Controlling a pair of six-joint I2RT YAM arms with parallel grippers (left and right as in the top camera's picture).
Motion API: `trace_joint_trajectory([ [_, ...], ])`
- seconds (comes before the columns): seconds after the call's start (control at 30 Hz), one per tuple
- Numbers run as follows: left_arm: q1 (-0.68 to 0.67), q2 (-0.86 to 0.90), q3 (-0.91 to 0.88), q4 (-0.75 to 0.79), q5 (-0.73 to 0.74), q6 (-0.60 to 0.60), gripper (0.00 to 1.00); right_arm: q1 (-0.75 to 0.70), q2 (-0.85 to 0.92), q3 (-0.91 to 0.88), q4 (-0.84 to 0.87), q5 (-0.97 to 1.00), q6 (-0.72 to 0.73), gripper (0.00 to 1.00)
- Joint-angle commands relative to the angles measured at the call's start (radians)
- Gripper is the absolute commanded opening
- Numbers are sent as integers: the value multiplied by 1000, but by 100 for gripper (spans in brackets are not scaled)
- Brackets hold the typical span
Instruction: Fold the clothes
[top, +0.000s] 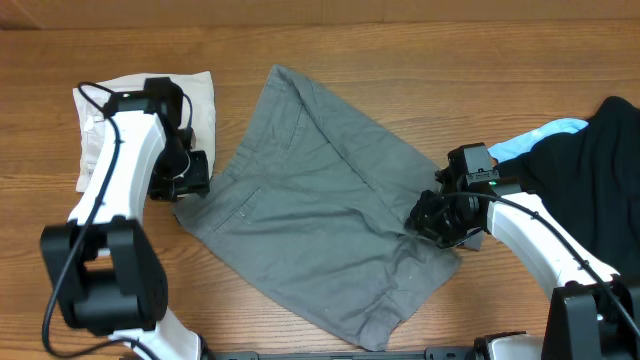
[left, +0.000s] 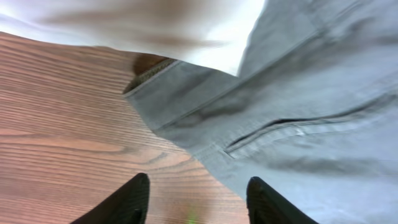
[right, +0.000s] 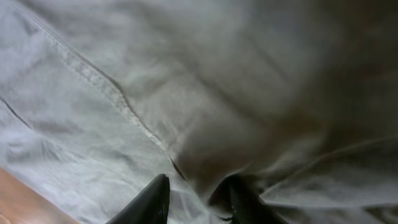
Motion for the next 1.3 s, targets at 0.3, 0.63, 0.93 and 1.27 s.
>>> trace_joint_trajectory([
  [0.3,-5,-182,41,-2,48,15,68,-98,-15,262,71,32,-37,4],
  [0.63,-5,-182,41,14,107,15,70,-253,21,354,420,395,-30,69],
  [0.93,-7,-182,41,10,107,16,72,-256,39,354,265,382,-30,100],
  [1.27,-31,-182,40,31,295,183,71,-254,39,348,-199,237,-30,77],
])
